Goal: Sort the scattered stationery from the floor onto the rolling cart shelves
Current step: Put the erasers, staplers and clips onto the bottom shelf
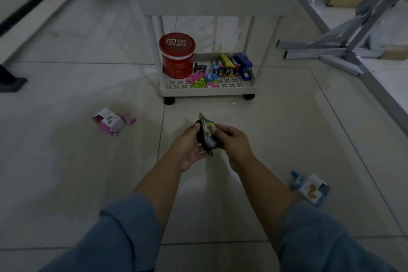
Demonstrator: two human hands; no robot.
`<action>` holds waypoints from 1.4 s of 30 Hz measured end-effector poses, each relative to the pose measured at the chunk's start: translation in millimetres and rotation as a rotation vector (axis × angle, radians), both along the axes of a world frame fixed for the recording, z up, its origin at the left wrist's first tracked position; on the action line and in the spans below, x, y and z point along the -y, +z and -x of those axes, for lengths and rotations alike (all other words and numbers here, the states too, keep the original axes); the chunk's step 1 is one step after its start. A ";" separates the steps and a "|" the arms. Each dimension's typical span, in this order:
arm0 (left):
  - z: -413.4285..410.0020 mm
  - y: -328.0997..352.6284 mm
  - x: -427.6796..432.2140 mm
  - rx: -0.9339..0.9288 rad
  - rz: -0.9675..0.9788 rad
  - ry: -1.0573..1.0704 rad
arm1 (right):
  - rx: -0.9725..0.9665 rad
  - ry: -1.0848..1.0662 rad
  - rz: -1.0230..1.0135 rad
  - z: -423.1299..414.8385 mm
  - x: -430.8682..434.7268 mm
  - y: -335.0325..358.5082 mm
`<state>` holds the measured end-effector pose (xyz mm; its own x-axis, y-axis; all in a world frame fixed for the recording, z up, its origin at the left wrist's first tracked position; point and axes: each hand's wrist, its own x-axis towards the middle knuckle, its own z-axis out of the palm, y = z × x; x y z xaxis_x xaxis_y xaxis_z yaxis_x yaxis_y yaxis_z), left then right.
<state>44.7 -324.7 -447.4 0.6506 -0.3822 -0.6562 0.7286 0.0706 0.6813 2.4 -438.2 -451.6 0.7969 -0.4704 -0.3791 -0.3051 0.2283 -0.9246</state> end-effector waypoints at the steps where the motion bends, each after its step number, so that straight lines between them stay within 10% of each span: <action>1: -0.2 0.0 0.2 -0.031 0.002 0.034 | -0.002 0.001 -0.050 -0.3 0.5 0.5; 7: -3.2 4.1 -2.2 -0.140 0.115 0.106 | -0.029 0.051 -0.250 3.8 3.9 1.3; 16: -10.1 -3.5 -13.0 0.174 -0.111 0.226 | 0.007 -0.080 -0.439 -2.1 18.3 13.7; 42: -12.0 12.2 -12.7 0.090 0.041 0.117 | 0.074 0.388 0.536 -9.1 29.3 10.1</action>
<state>56.7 -312.0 -435.3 0.7475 -0.3259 -0.5789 0.6502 0.1806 0.7379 11.5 -467.5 -441.4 0.9613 -0.2527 -0.1097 -0.2034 -0.3826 -0.9013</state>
